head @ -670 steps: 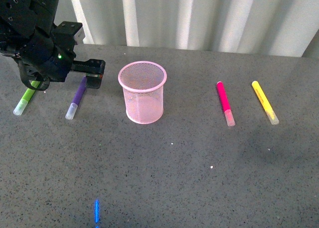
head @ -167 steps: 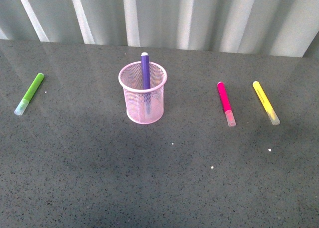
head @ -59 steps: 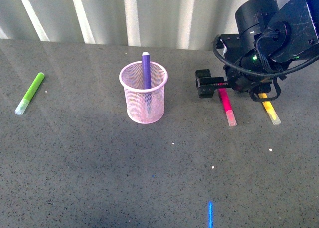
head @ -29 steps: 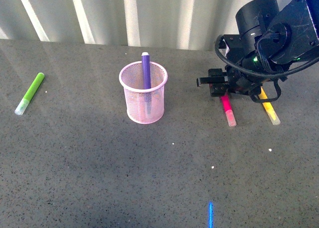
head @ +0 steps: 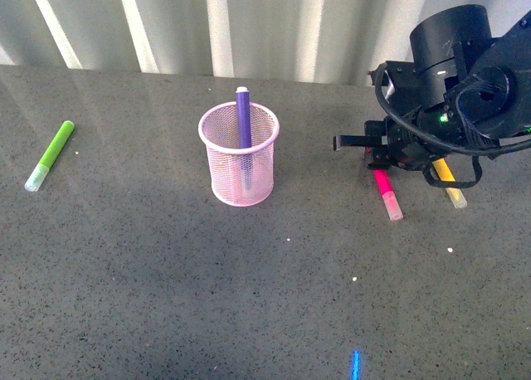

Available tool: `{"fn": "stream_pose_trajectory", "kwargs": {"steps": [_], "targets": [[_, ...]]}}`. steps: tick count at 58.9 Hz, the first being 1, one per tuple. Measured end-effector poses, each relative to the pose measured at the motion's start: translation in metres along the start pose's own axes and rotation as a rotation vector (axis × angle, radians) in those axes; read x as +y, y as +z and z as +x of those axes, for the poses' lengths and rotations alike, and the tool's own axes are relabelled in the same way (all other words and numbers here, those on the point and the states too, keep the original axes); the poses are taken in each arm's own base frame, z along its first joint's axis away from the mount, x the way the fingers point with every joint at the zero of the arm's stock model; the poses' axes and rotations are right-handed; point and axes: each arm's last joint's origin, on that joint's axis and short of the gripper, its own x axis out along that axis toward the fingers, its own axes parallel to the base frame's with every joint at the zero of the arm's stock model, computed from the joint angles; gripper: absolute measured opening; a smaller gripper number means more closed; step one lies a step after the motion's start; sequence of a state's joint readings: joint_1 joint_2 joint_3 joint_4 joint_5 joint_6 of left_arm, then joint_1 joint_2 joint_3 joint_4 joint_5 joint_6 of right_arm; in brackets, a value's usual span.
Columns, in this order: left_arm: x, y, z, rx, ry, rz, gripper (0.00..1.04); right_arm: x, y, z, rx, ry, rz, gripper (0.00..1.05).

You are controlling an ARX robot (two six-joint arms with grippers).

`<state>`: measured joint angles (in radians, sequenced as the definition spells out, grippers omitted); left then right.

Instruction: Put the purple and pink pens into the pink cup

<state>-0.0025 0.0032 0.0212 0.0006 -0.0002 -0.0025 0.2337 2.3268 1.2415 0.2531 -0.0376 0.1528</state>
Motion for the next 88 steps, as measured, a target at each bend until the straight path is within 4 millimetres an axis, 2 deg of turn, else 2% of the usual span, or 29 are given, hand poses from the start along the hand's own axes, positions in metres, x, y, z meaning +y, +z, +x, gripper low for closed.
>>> {"fn": "stream_pose_trajectory", "kwargs": {"steps": [6, 15, 22, 27, 31, 38, 45, 57, 74, 88], "targets": [[0.000, 0.000, 0.000, 0.000, 0.000, 0.000, 0.98, 0.005, 0.011, -0.015, -0.101, 0.040, -0.015, 0.12], [0.000, 0.000, 0.000, 0.000, 0.000, 0.000, 0.98, 0.029, 0.049, -0.055, -0.363, 0.133, -0.098, 0.12], [0.000, 0.000, 0.000, 0.000, 0.000, 0.000, 0.98, 0.065, 0.073, -0.090, -0.561, 0.251, -0.212, 0.12], [0.000, 0.000, 0.000, 0.000, 0.000, 0.000, 0.98, 0.090, 0.076, -0.104, -0.633, 0.325, -0.285, 0.12], [0.000, 0.000, 0.000, 0.000, 0.000, 0.000, 0.98, 0.113, 0.071, -0.109, -0.672, 0.383, -0.345, 0.12], [0.000, 0.000, 0.000, 0.000, 0.000, 0.000, 0.98, 0.141, 0.057, -0.108, -0.700, 0.440, -0.396, 0.12], [0.000, 0.000, 0.000, 0.000, 0.000, 0.000, 0.98, 0.154, 0.047, -0.101, -0.729, 0.447, -0.403, 0.12], [0.000, 0.000, 0.000, 0.000, 0.000, 0.000, 0.98, 0.156, 0.033, -0.076, -0.693, 0.437, -0.410, 0.12], [0.000, 0.000, 0.000, 0.000, 0.000, 0.000, 0.98, 0.157, 0.040, -0.056, -0.694, 0.434, -0.411, 0.12], [0.000, 0.000, 0.000, 0.000, 0.000, 0.000, 0.98, 0.155, 0.036, -0.041, -0.669, 0.444, -0.416, 0.12]]}}
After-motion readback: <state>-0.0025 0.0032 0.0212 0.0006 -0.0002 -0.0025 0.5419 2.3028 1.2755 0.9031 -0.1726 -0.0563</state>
